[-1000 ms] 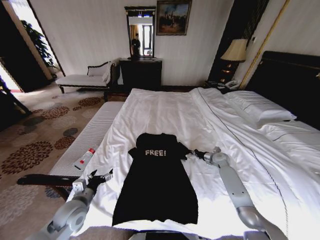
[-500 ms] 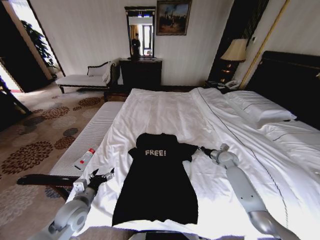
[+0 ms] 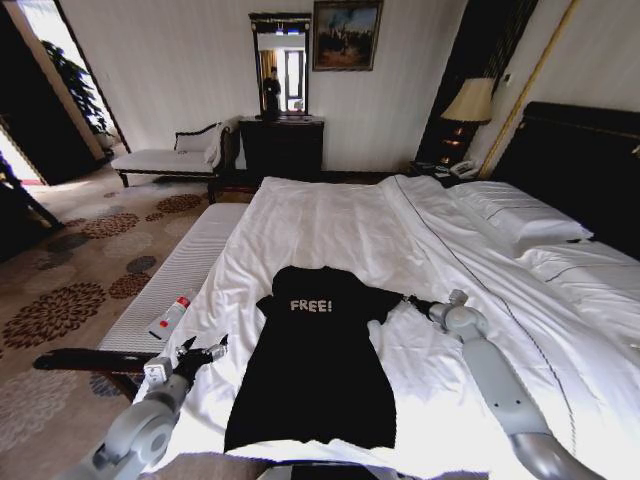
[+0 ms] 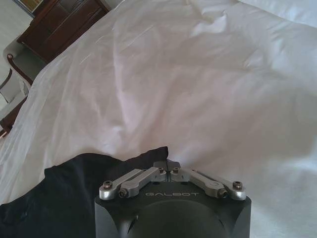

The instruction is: Fold the clothes on the bed.

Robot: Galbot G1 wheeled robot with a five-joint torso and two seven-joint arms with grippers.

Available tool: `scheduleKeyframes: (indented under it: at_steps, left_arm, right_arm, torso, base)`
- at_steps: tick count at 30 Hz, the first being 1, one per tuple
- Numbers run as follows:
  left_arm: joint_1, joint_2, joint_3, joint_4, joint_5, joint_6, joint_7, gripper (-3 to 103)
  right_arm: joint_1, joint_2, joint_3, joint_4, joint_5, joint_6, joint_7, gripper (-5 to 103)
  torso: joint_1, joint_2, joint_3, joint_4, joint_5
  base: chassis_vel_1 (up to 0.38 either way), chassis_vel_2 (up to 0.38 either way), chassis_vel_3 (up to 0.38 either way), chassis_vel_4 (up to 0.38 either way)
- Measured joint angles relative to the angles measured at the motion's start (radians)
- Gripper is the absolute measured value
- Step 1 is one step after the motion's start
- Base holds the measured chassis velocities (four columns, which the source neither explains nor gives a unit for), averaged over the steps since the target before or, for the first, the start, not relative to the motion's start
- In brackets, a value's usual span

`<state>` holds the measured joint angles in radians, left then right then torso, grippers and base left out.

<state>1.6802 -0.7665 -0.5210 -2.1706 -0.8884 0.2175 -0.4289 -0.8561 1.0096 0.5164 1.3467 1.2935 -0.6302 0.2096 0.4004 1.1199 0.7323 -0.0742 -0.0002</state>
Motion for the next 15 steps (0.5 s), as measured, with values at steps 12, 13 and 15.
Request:
scheduleKeyframes:
  at_steps: [12,13,15]
  left_arm:
    - [0.012,-0.015,-0.008,-0.005,0.004,0.0,-0.002,100]
    - [0.016,-0.018,-0.01,-0.007,0.006,0.0,-0.002,100]
    - [0.025,-0.025,-0.015,-0.012,0.009,0.0,-0.005,100]
  right_arm:
    - [0.006,0.004,-0.025,0.035,0.006,-0.007,0.0,0]
    - [0.011,0.008,-0.036,0.046,0.004,-0.007,0.0,0]
    - [0.02,0.024,-0.064,0.071,-0.003,-0.002,0.001,0]
  torso:
    - [0.0,0.0,0.0,-0.0002,-0.0002]
    - [0.0,0.0,0.0,-0.0002,-0.0003]
    - [0.0,0.0,0.0,-0.0001,0.0]
  base:
    - [0.0,0.0,0.0,0.0]
    - [0.0,0.0,0.0,0.0]
    - [0.0,0.0,0.0,0.0]
